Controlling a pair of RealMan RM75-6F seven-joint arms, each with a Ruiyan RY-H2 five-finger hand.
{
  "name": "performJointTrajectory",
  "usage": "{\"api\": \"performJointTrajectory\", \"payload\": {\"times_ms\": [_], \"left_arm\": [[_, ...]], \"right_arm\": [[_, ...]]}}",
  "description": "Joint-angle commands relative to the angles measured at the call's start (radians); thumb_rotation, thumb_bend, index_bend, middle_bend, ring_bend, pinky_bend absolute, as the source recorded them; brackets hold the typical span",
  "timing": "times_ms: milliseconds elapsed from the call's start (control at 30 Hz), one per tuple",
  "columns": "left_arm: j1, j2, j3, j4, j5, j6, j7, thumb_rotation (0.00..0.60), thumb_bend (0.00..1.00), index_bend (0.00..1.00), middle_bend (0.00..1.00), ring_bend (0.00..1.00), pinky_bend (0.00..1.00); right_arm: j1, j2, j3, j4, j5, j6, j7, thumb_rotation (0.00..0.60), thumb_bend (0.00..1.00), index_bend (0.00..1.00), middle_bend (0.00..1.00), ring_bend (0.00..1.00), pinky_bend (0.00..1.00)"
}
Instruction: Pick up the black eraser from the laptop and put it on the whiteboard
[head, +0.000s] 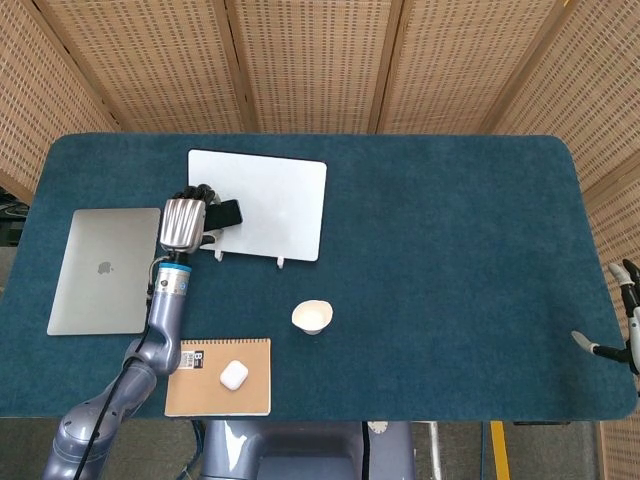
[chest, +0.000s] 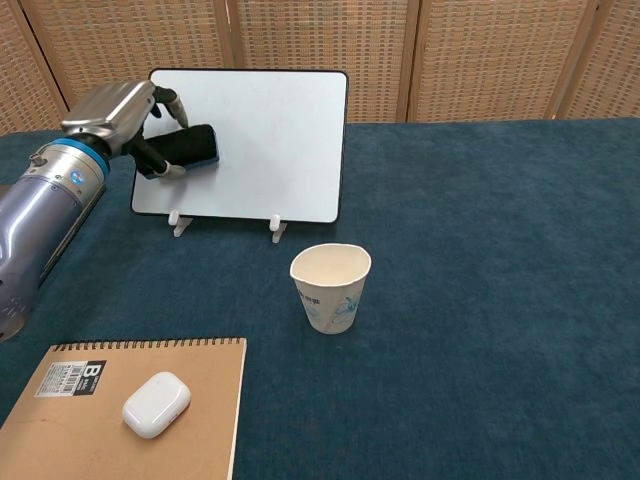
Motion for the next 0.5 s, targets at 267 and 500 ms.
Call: {"api": "performJointTrajectory", "payload": {"times_ms": [267, 500], "left_arm": [[0.026, 0.007, 0.067, 0.014, 0.071, 0.159, -0.152, 0.6, 0.0, 0.0, 0.0, 0.0, 0.0], [0.122, 0.141, 0.141, -0.131, 0.15, 0.327, -0.245, 0.6, 0.0, 0.0, 0.0, 0.0, 0.0]], "right_arm": [[-0.003, 0.003, -0.001, -0.005, -0.007, 0.009, 0.005, 0.6, 0.0, 0.0, 0.0, 0.0, 0.0], [-0.009, 0.009, -0.006, -0.018, -0.024, 0.029, 0.006, 0.6, 0.0, 0.0, 0.0, 0.0, 0.0]]}}
